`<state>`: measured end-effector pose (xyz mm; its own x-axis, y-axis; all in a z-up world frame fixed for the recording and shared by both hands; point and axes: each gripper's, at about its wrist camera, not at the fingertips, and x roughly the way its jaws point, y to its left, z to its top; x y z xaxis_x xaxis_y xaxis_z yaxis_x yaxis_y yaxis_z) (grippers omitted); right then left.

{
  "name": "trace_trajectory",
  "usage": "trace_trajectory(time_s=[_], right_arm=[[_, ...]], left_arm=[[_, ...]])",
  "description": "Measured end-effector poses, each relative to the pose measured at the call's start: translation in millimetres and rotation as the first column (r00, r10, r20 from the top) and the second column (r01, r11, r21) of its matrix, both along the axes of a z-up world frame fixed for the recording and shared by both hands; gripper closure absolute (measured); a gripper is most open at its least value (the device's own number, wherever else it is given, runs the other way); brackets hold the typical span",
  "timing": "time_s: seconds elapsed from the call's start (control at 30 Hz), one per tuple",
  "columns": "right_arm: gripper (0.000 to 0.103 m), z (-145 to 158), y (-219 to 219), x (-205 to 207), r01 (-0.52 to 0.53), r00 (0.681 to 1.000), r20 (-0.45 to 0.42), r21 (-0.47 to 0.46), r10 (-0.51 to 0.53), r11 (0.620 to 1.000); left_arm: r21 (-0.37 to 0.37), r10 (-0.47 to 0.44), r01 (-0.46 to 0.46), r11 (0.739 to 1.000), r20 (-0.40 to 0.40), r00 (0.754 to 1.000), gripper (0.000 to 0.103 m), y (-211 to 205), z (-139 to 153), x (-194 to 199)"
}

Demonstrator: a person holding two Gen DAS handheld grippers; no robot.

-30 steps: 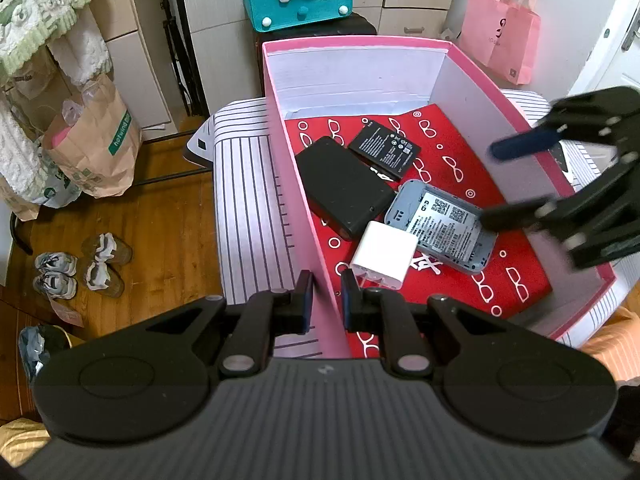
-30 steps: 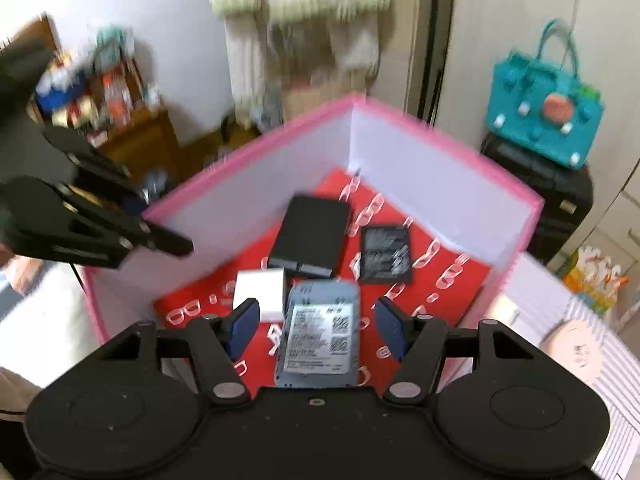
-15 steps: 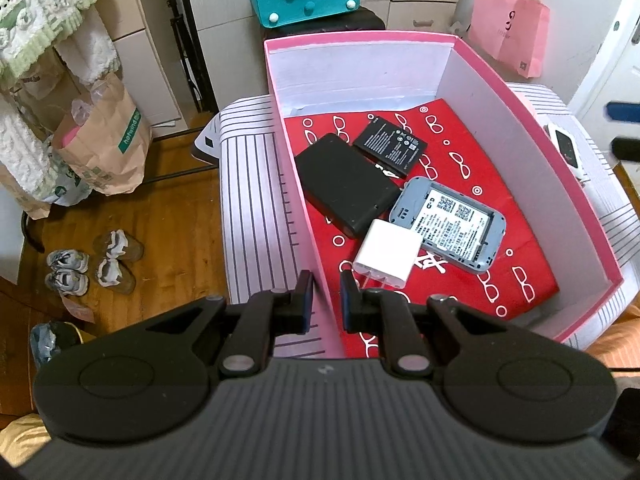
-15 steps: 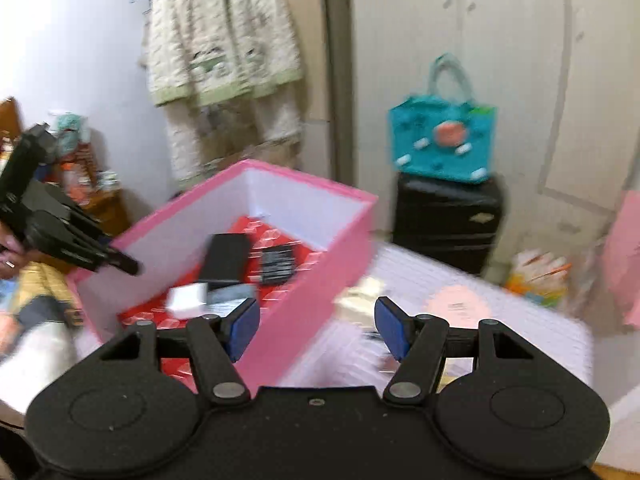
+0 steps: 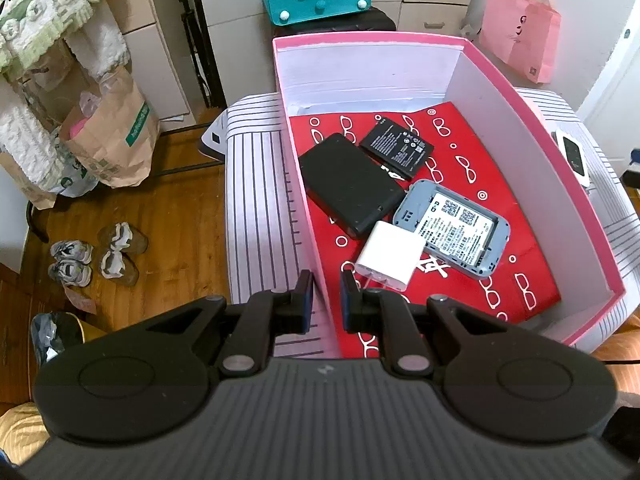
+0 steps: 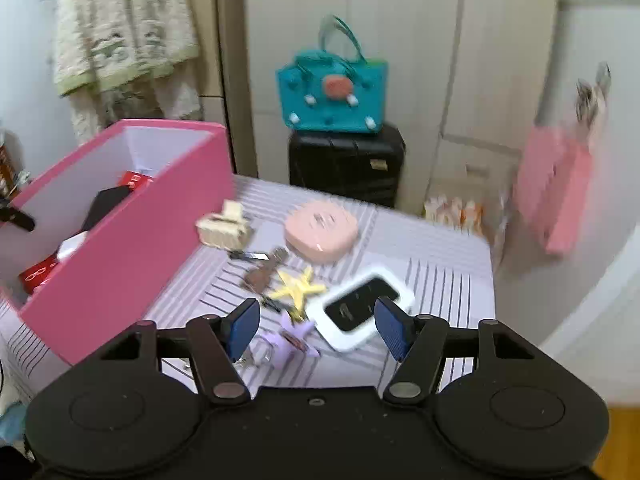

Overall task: Organize rigid objects
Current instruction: 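Move the right gripper back and grasp the white pocket wifi device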

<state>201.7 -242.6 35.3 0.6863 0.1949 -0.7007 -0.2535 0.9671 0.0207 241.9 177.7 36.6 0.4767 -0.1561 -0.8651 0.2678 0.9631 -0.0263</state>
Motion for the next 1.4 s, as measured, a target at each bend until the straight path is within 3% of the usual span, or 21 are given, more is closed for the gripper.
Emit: trace_trajectory(time_s=[0.3,0.43,0.53,0.67,0.87,1.3,1.33,1.4], right_arm=[[0.033,-54,-40,52,0.159,0.973,-0.195,0.198,-0.120,0.967],[0.033,-69,-43,73,0.217,0.957,-0.242,0.236,-0.159,0.947],[0.034,-75,-31,85,0.216,0.964,-0.189,0.152,-0.186,0.964],[0.035,-78,-23,97,0.183,0.976,-0.149,0.144,-0.162,0.972],[0.025,-81,-11,101,0.081,0.991,-0.116,0.074,-0.072,0.994],[0.022,-76,-1,91,0.126,0.978,-0.166,-0.028,-0.129,0.992],[0.023,-77,1,91,0.132,0.977,-0.164,-0.027,-0.134,0.991],[0.035,-75,6,88,0.065,0.989,-0.127,-0.035,-0.069,0.997]], left_arm=[[0.009,0.016,-0.016,1.000,-0.002,1.000,0.090,-3,0,1],[0.014,0.011,-0.011,1.000,-0.004,1.000,0.090,-3,-1,1],[0.001,0.018,-0.018,1.000,-0.009,1.000,0.090,-1,-1,1],[0.005,0.019,-0.019,1.000,-0.009,1.000,0.090,-2,-1,2],[-0.007,0.016,-0.016,1.000,-0.008,1.000,0.090,-2,-1,2],[-0.014,0.009,-0.009,1.000,-0.001,1.000,0.090,2,-2,4],[-0.013,0.009,-0.009,1.000,0.001,1.000,0.090,2,-2,4],[-0.013,0.008,-0.008,1.000,0.004,1.000,0.090,2,-2,3]])
